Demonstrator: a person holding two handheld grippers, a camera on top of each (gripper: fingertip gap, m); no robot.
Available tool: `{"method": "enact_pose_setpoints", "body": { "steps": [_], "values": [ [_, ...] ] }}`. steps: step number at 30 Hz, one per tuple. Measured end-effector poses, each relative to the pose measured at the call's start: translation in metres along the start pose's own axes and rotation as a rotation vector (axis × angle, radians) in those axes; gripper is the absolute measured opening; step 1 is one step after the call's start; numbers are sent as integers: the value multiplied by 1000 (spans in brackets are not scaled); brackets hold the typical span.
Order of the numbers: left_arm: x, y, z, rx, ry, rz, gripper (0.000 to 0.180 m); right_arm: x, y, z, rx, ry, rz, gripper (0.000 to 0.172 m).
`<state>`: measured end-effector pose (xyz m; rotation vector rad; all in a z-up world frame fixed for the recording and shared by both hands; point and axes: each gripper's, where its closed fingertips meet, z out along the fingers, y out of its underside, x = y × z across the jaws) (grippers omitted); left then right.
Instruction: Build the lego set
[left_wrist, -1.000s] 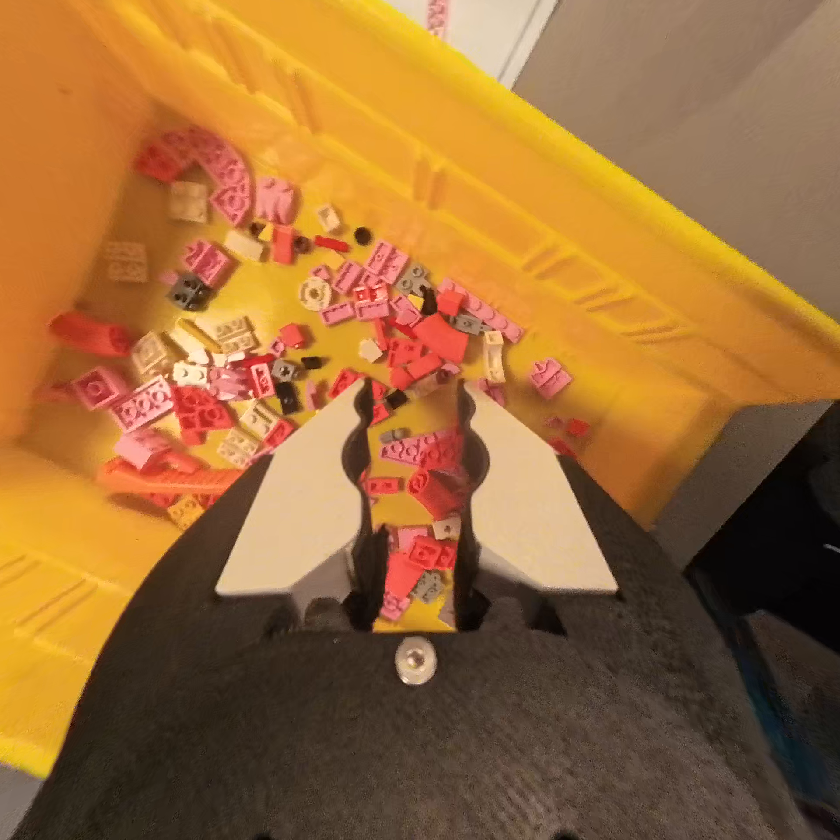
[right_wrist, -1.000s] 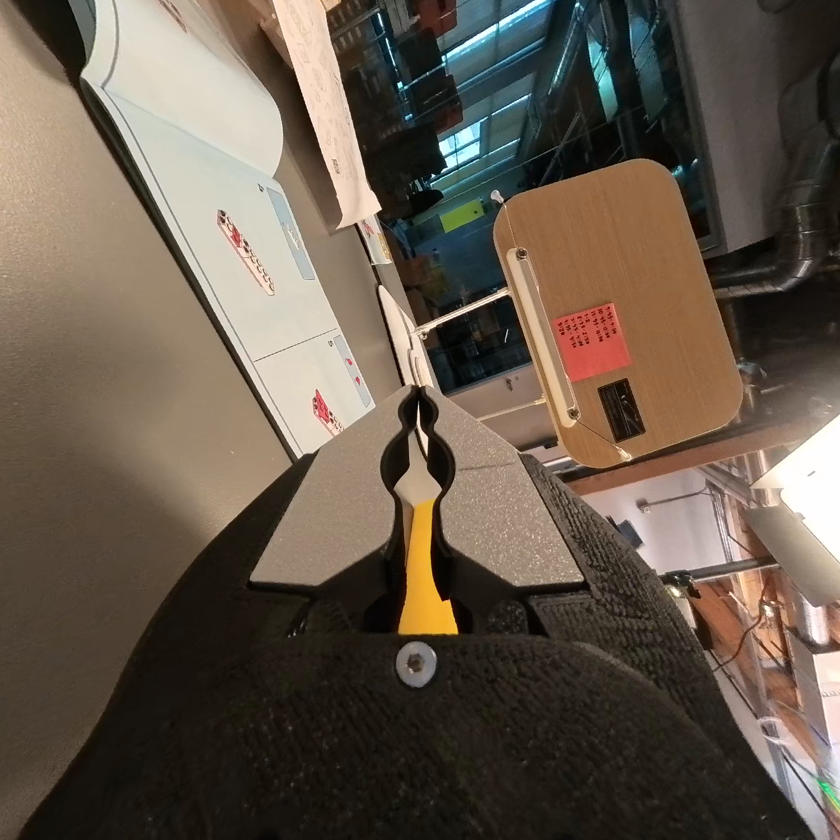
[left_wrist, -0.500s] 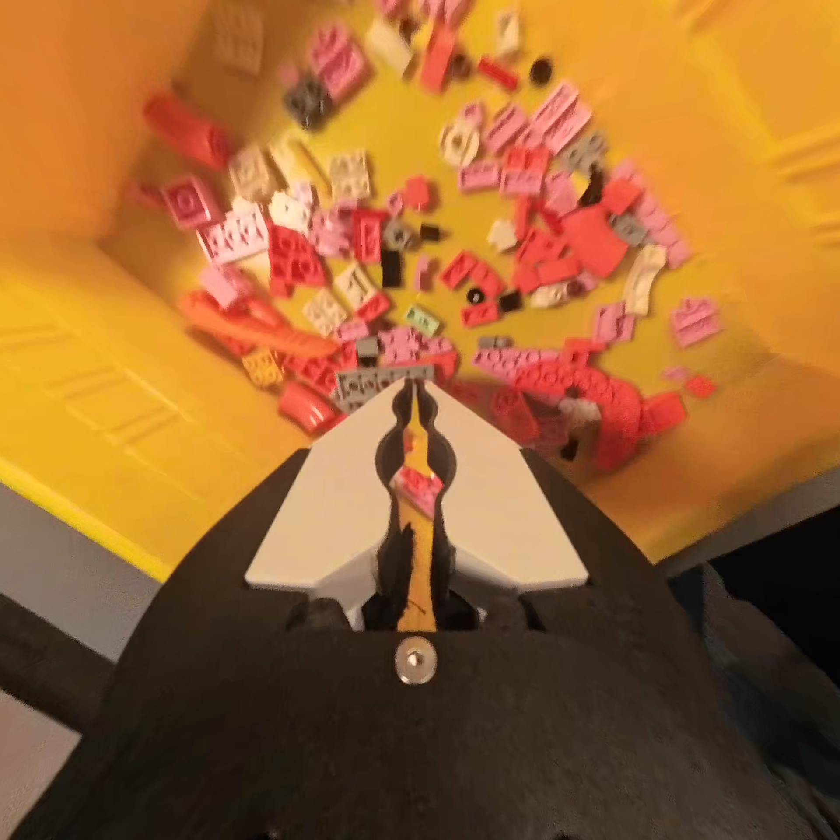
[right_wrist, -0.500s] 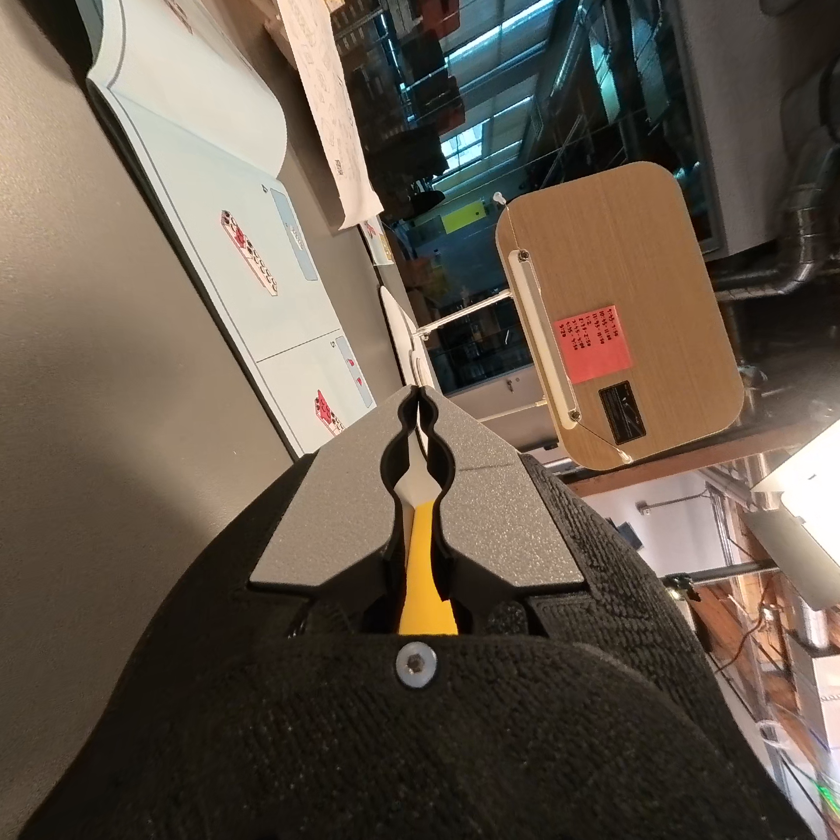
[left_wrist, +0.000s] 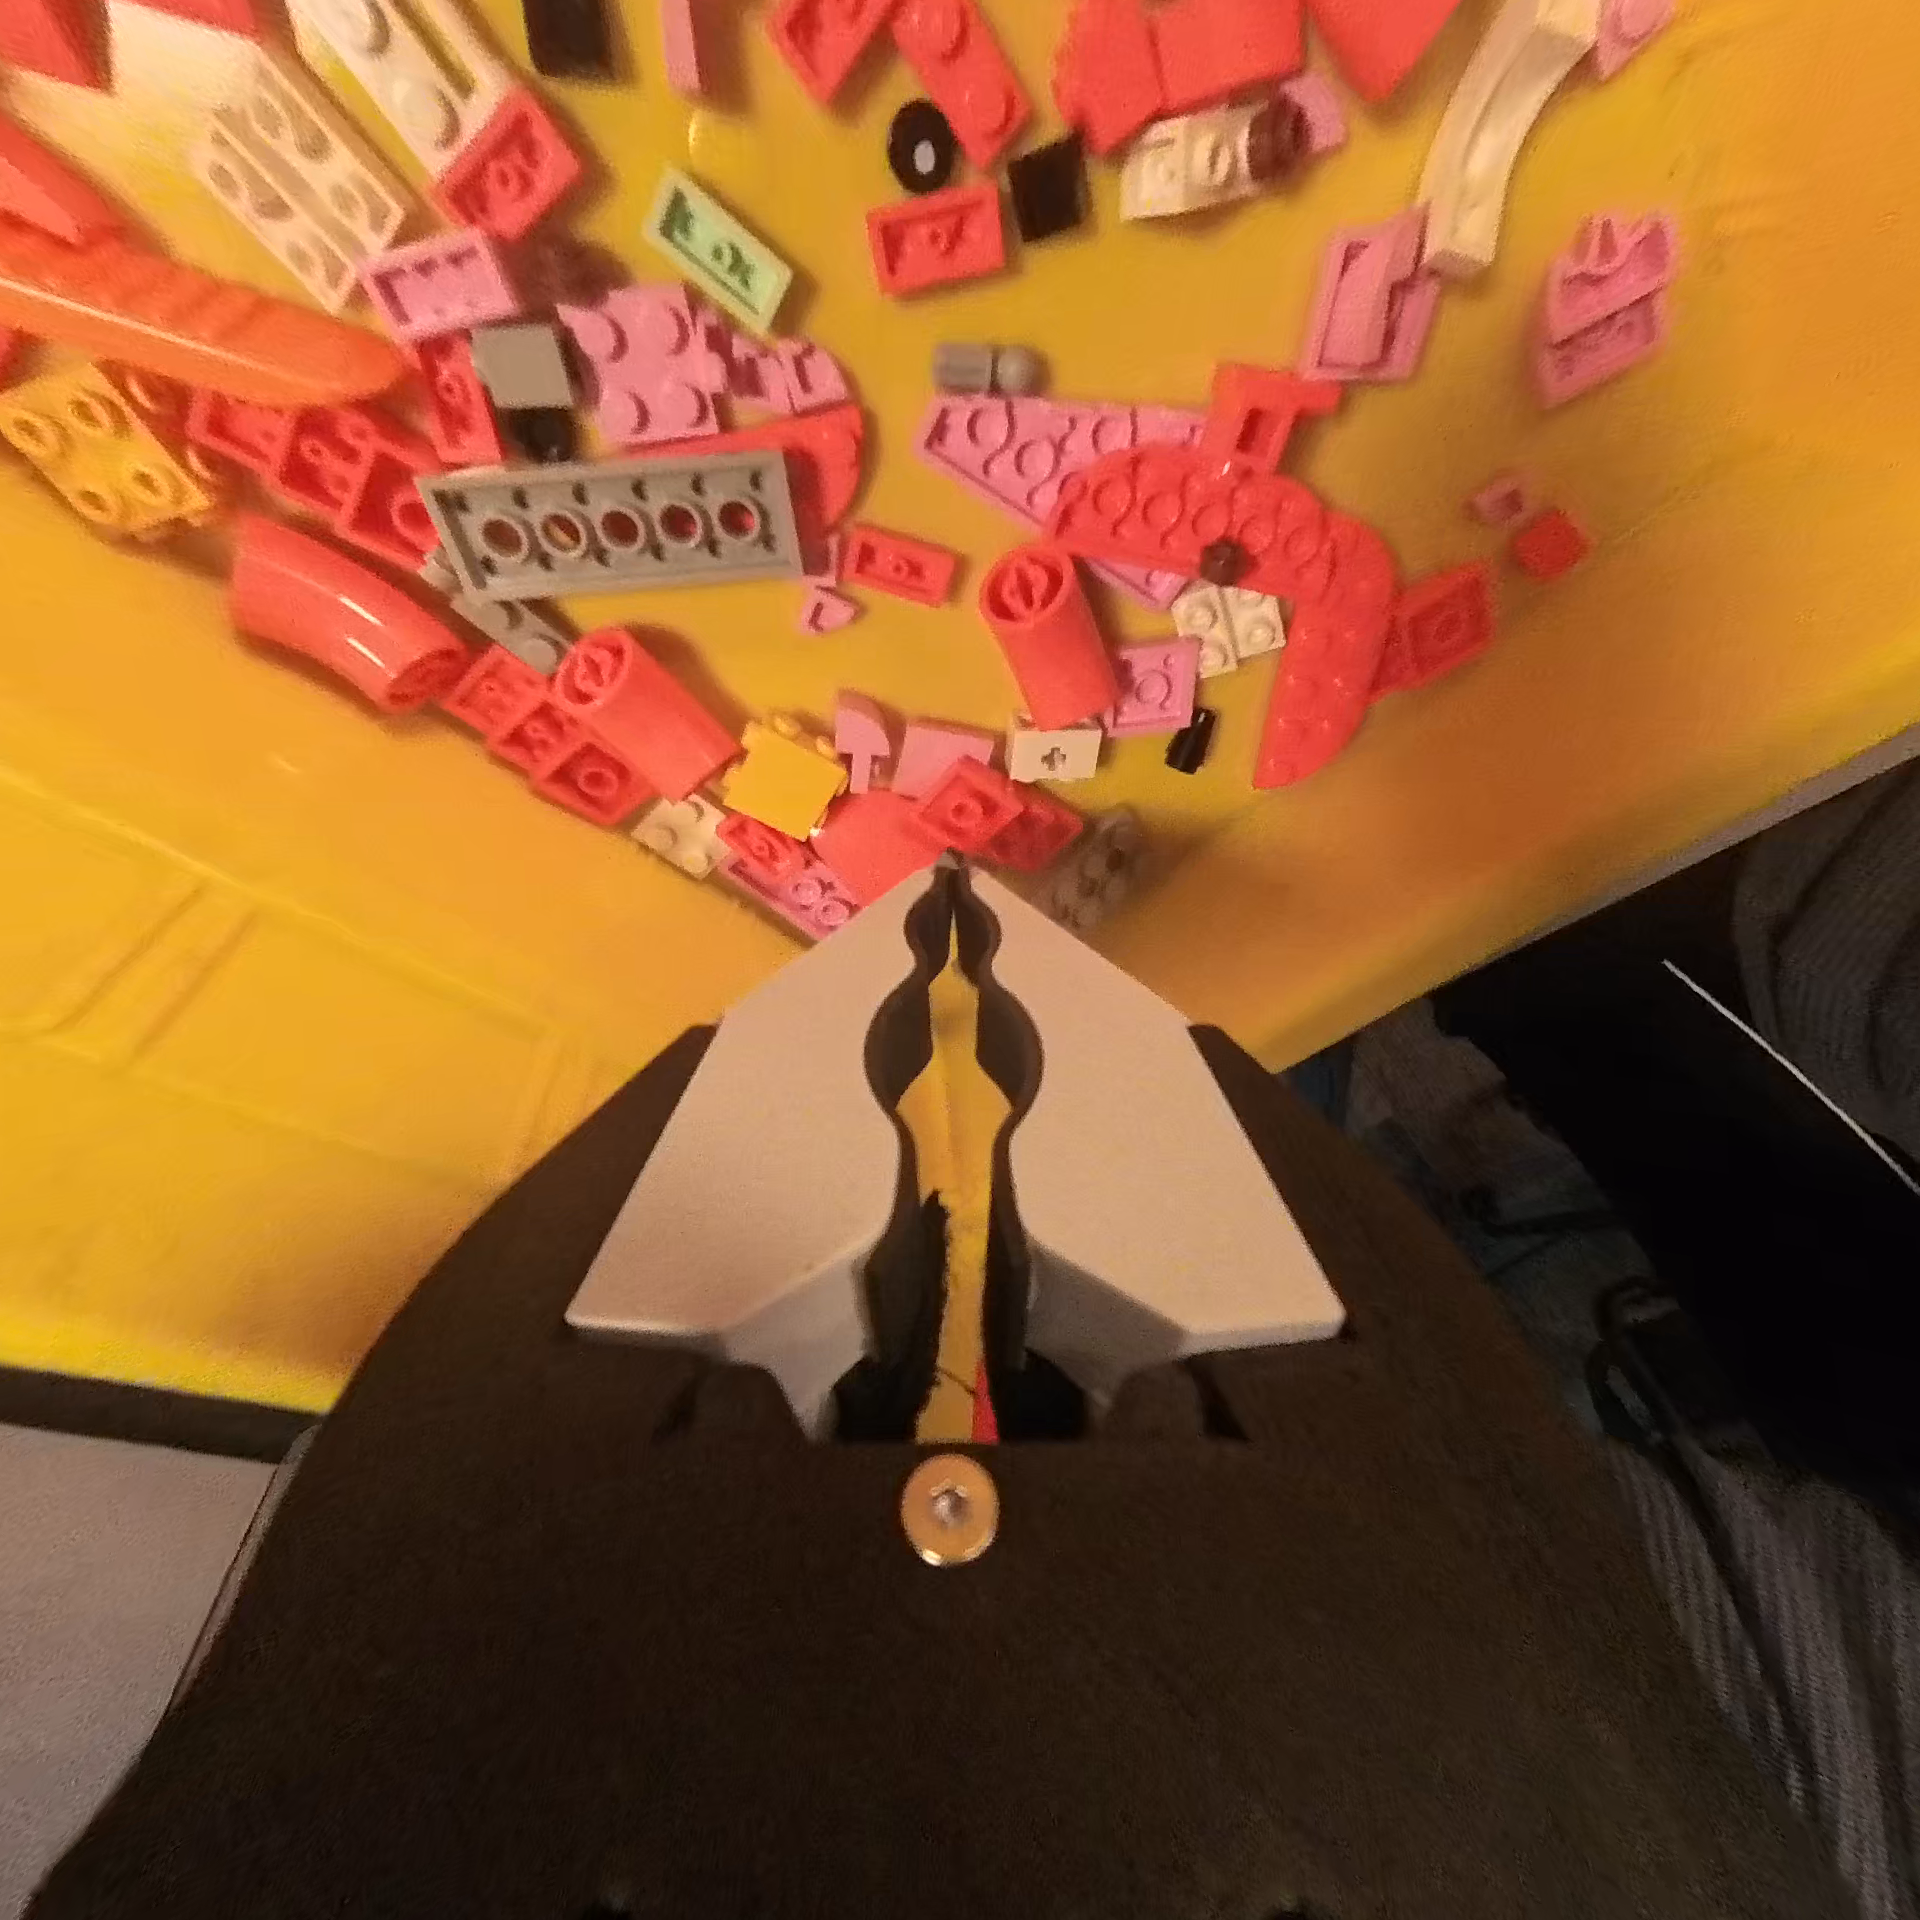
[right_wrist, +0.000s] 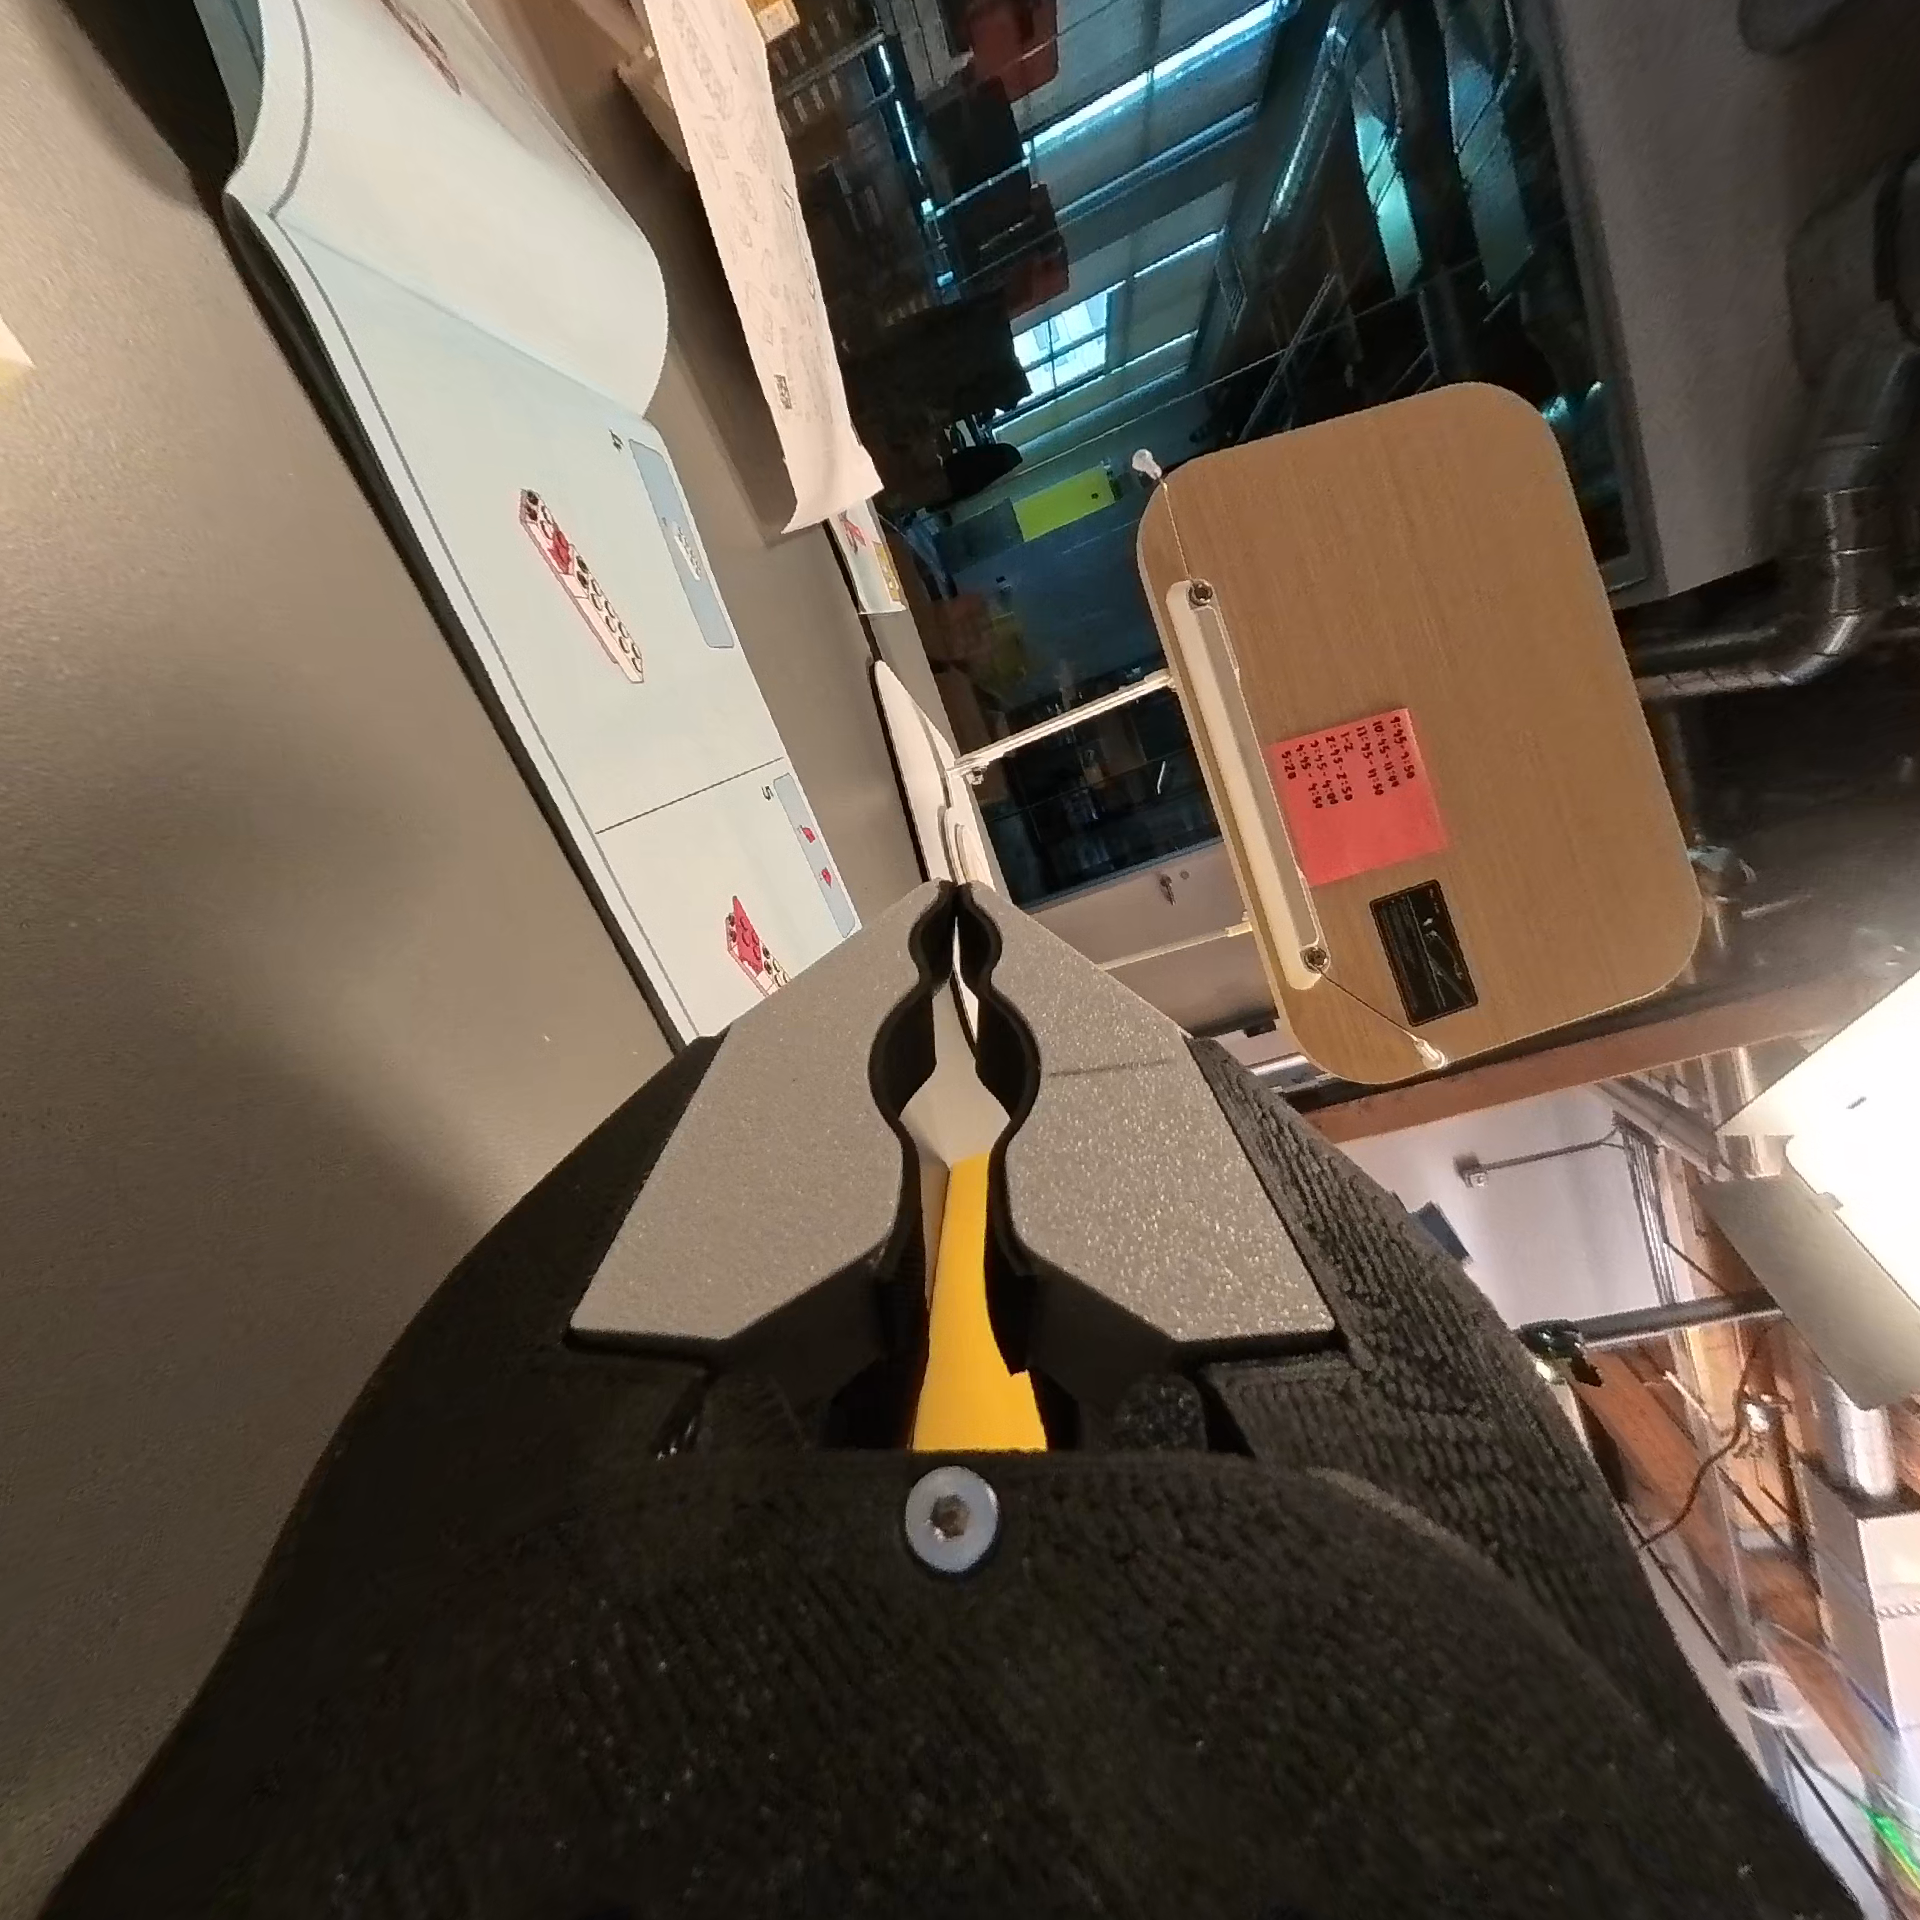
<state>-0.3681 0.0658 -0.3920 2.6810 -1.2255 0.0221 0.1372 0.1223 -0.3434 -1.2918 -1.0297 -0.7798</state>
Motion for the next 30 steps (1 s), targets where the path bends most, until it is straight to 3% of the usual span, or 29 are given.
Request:
{"method": "enact_pose_setpoints", "body": {
  "steps": [7, 15, 27, 30],
  "values": [
    [13, -13, 6, 60, 23, 76, 0, -1, -1, 0, 2, -3, -7, 0],
    [-24, -50, -22, 292, -278, 173, 0, -2, -2, 0, 2, -5, -16, 0],
    [-30, -48, -6, 246, -264, 147, 0, -3, -3, -1, 6, -9, -18, 0],
    [-39, -52, -12, 305, -298, 110, 0, -3, -3, -1, 7, -9, -17, 0]
  ]
}}
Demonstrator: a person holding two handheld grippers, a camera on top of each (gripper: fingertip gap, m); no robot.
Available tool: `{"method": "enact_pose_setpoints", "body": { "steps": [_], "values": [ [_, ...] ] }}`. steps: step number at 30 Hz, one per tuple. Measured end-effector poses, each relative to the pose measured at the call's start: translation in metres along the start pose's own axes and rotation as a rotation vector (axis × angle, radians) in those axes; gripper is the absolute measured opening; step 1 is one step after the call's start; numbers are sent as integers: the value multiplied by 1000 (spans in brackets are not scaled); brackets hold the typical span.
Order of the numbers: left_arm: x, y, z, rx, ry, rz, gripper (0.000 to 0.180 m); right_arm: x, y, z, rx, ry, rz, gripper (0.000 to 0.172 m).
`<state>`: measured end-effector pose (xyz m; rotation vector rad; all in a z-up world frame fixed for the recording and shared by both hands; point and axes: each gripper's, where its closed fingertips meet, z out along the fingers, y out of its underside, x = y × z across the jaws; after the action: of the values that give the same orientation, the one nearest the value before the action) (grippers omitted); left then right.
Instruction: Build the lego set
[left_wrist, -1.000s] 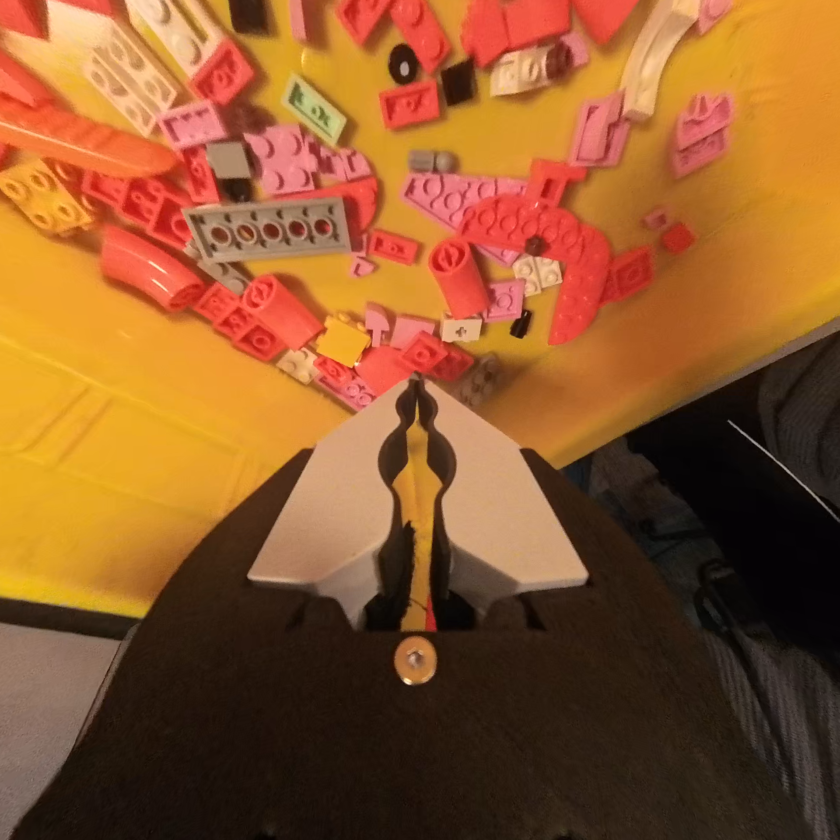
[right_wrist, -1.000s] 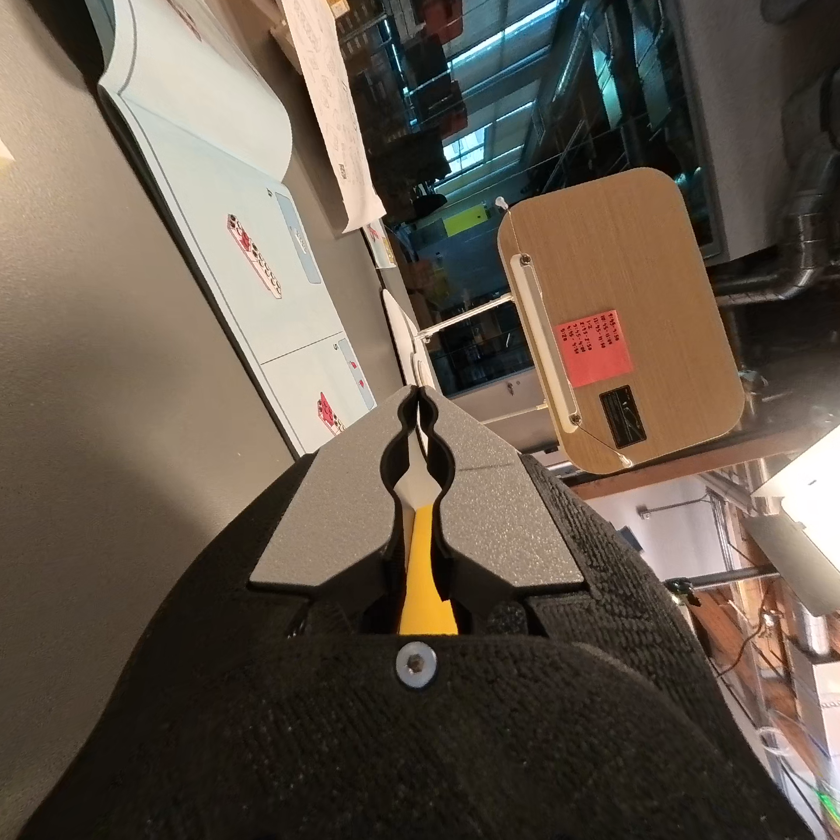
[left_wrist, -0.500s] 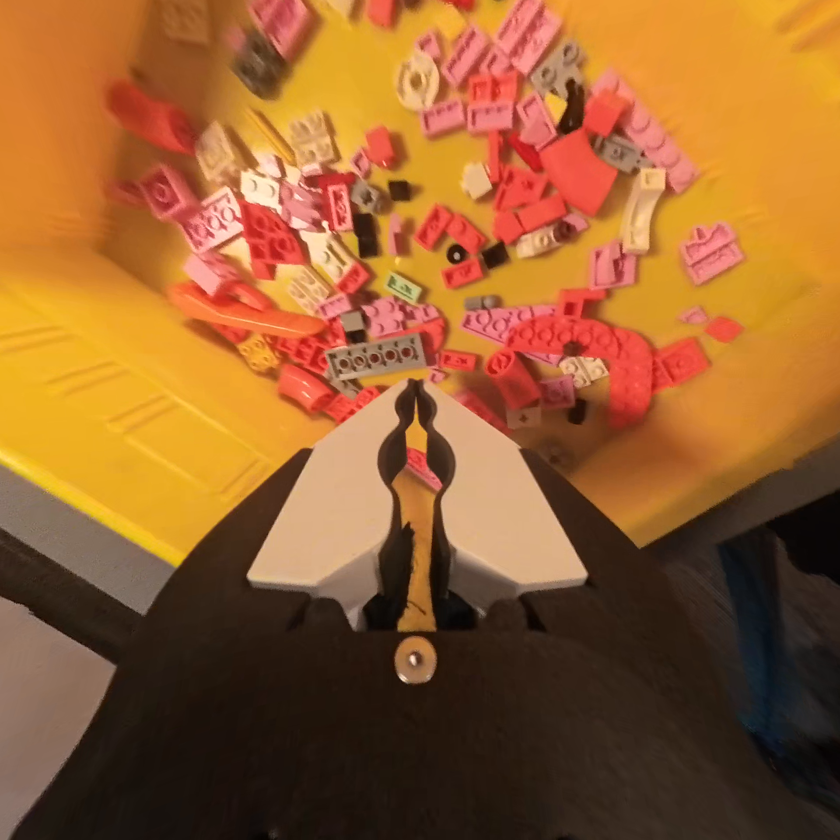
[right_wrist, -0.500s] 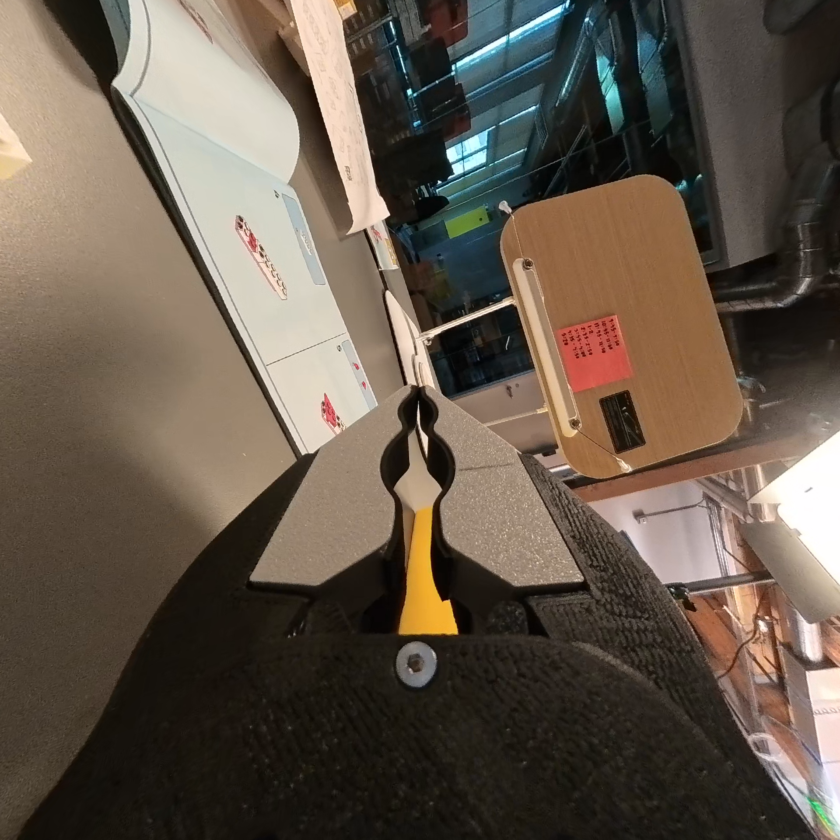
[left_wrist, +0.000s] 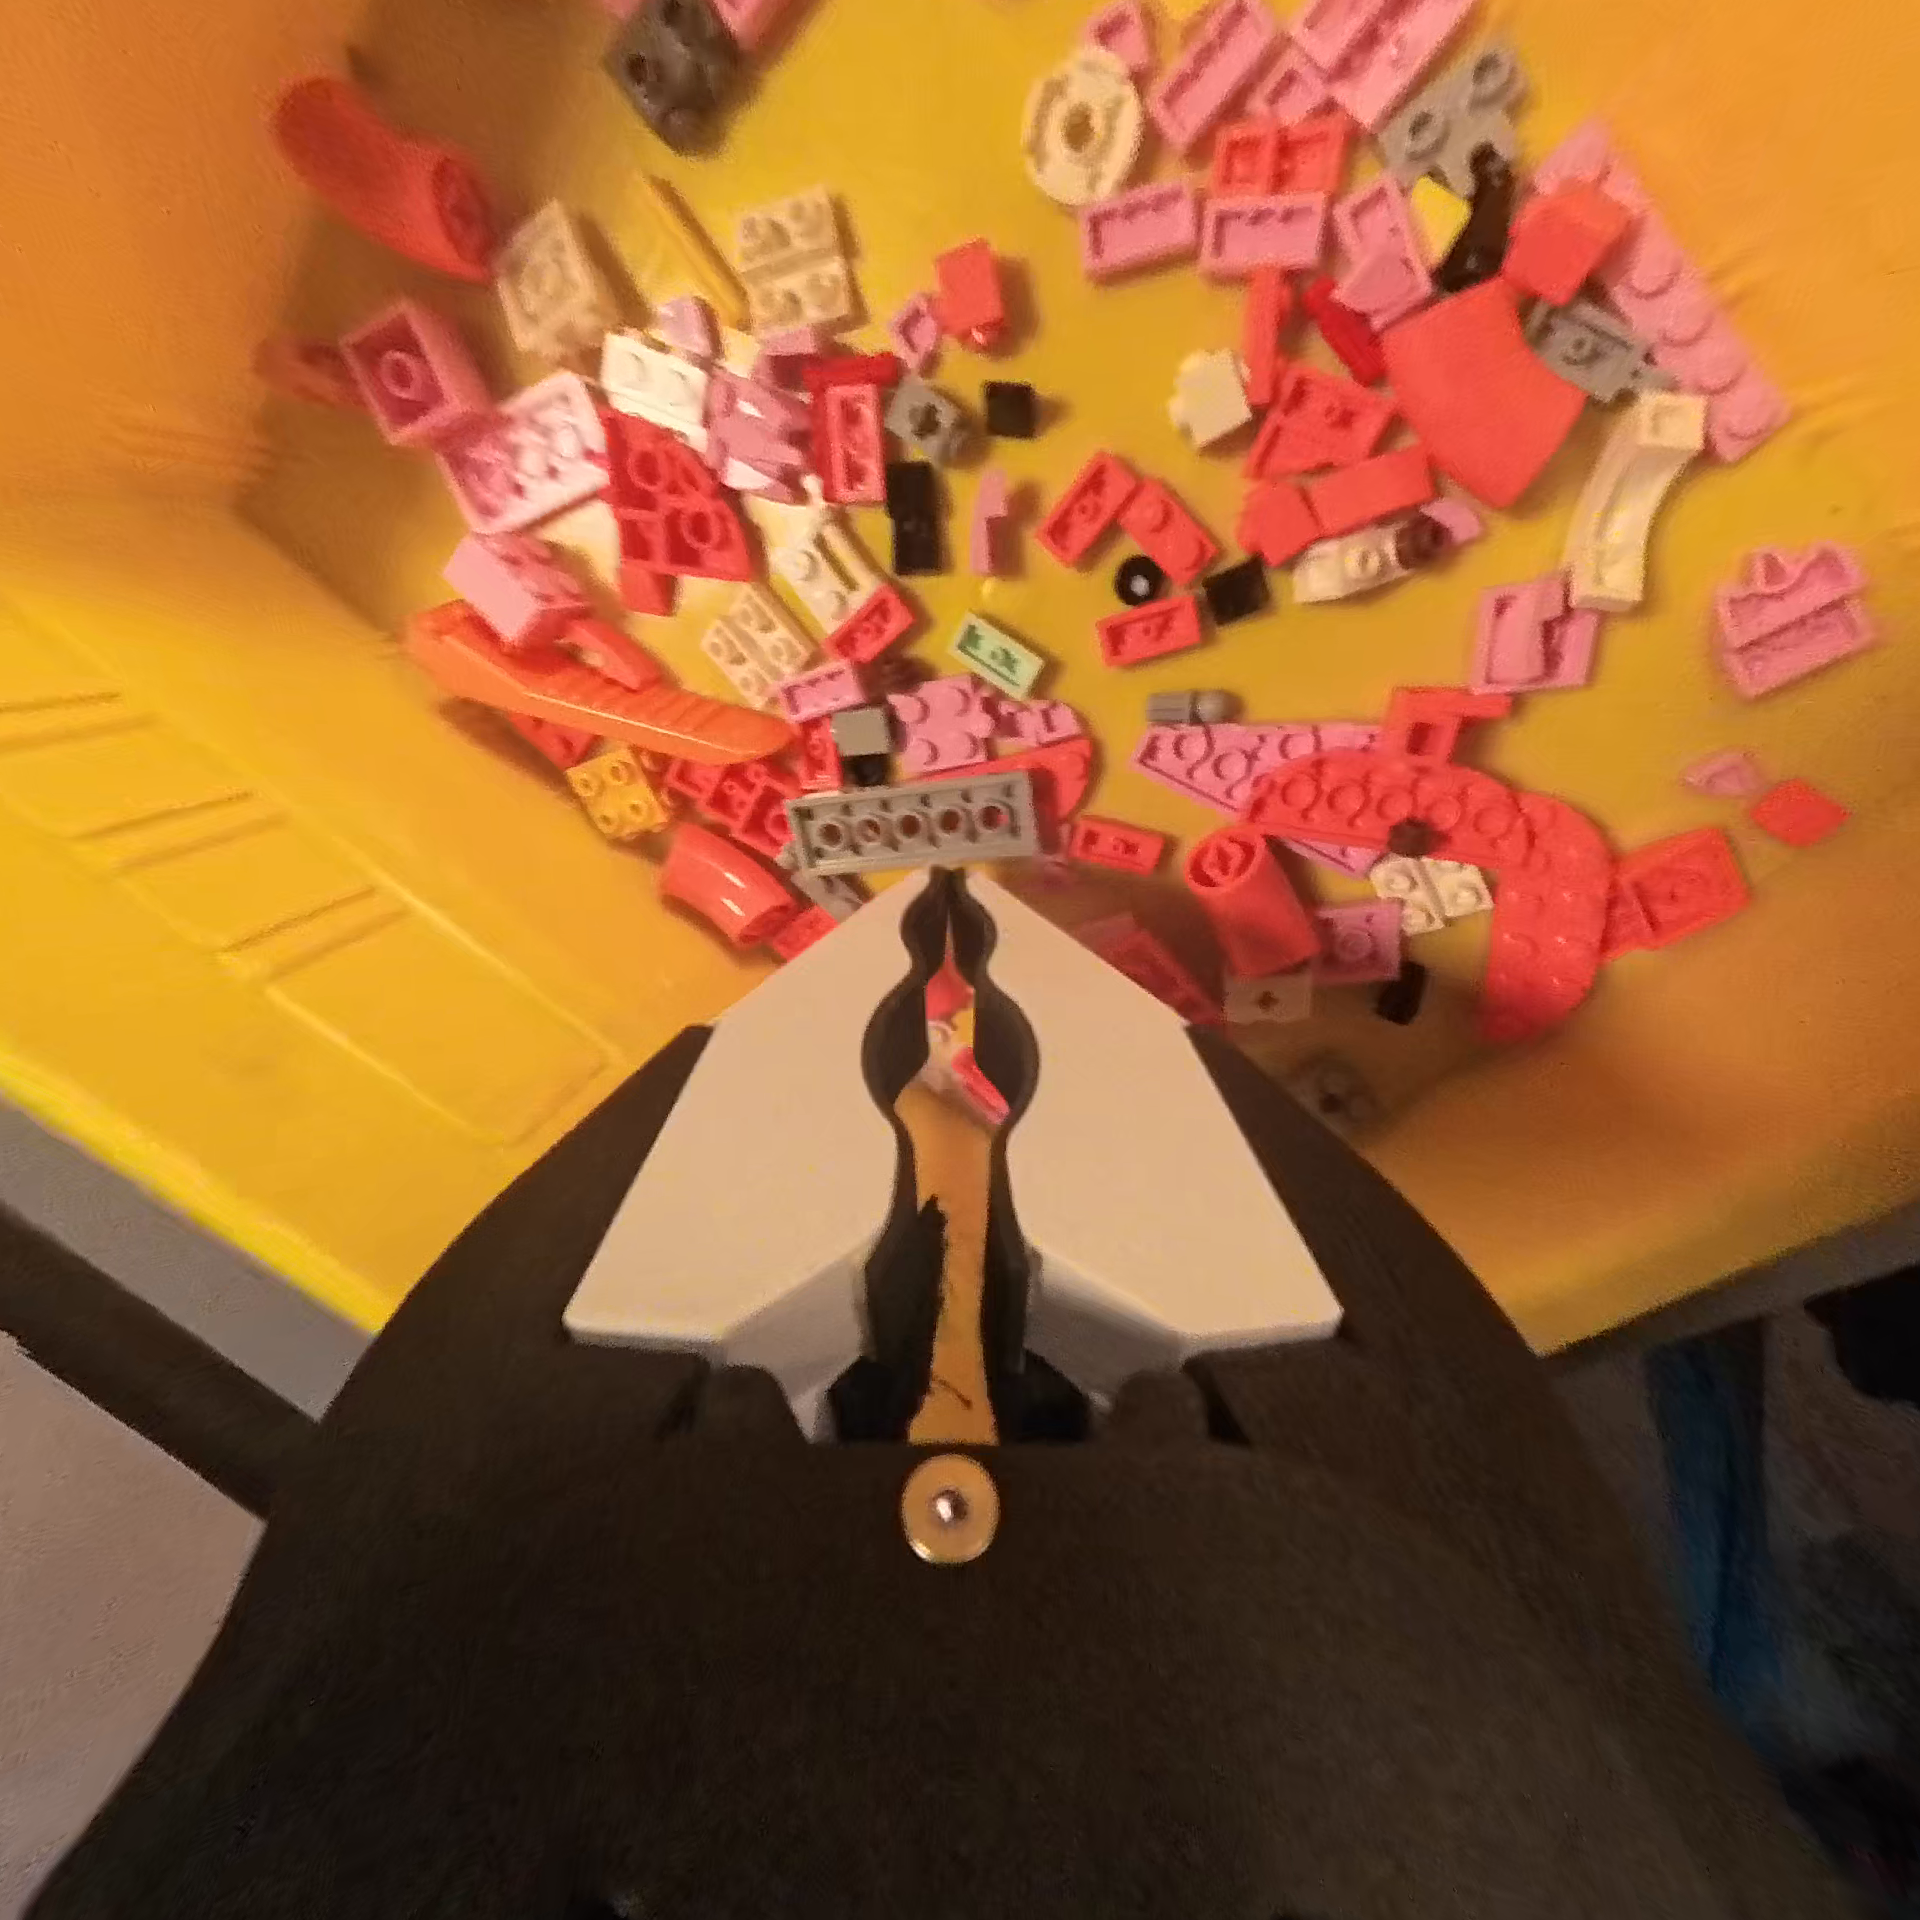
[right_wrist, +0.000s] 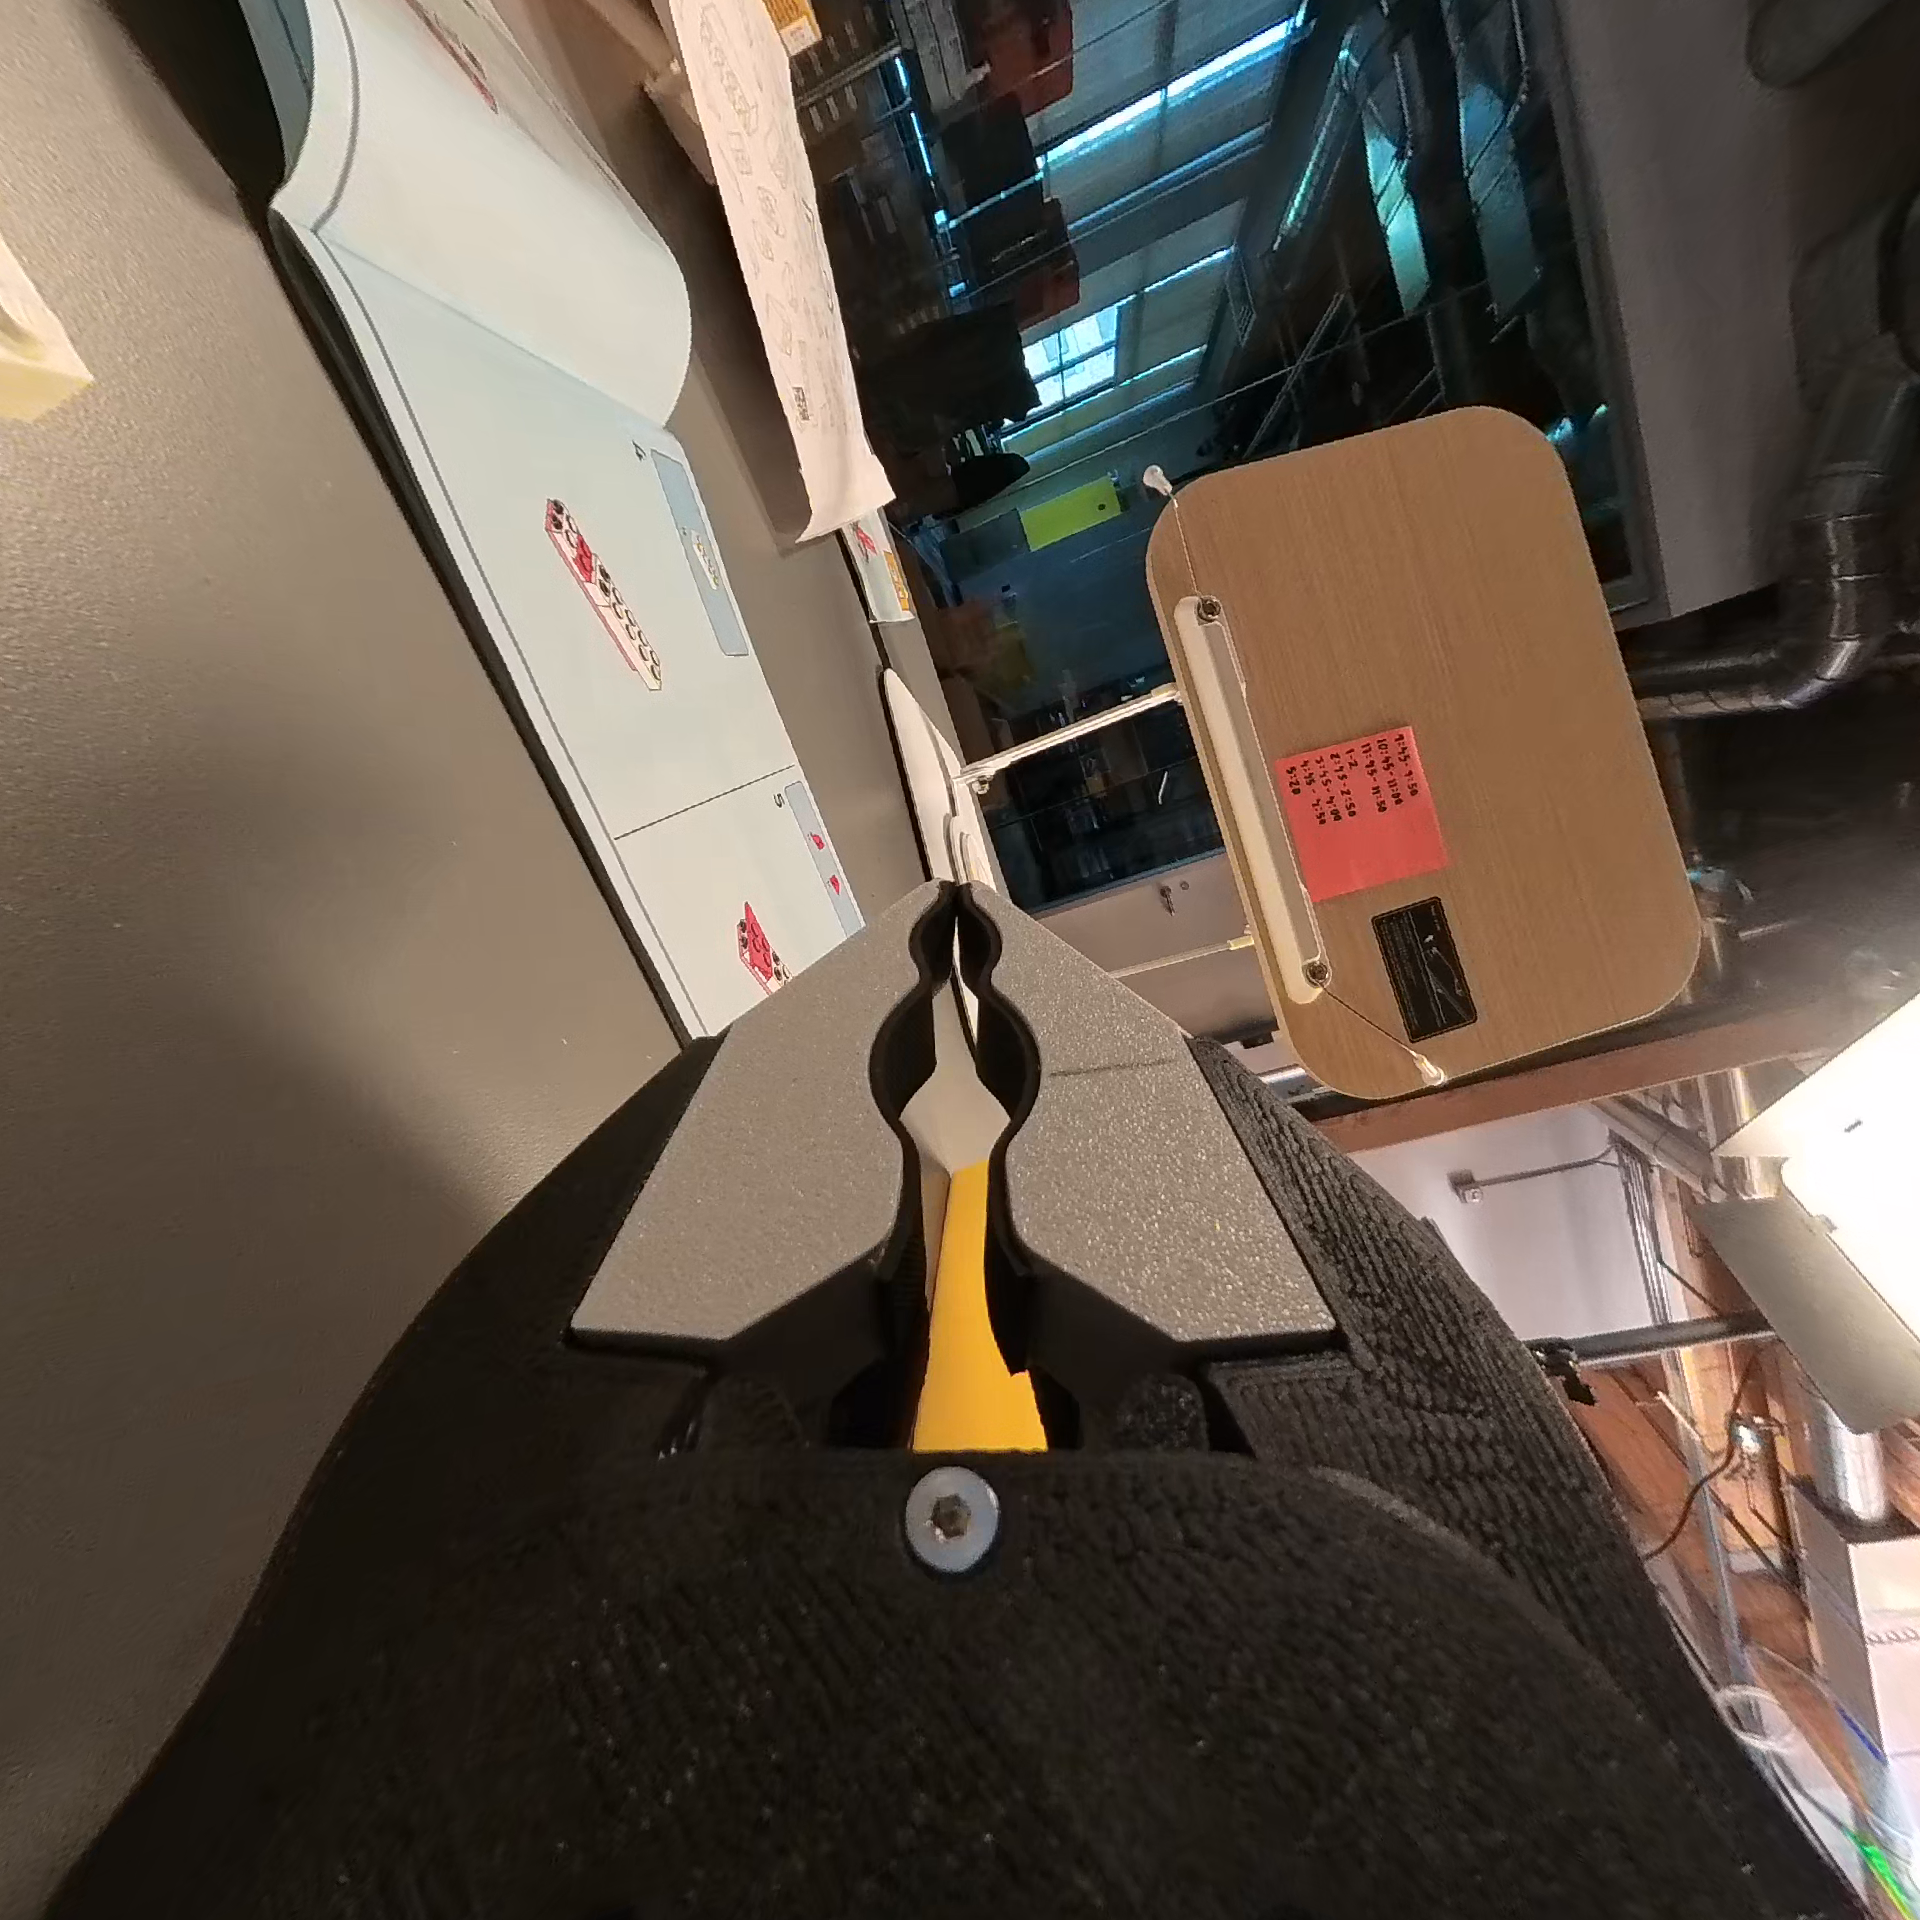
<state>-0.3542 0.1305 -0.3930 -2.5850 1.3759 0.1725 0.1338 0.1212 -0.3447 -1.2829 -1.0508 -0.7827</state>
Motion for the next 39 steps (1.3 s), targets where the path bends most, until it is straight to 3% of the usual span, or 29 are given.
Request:
{"method": "enact_pose_setpoints", "body": {
  "steps": [4, 8, 39],
  "values": [
    [-35, -26, -25, 197, -236, 7, 0, 0, 0, 0, 1, -1, 0, 0],
    [-61, -39, -51, 301, -399, -44, 0, 0, 0, 0, 0, 0, 1, 0],
    [-54, -38, -39, 283, -338, -76, 0, 0, -1, 0, 5, -3, 1, 0]
  ]
}}
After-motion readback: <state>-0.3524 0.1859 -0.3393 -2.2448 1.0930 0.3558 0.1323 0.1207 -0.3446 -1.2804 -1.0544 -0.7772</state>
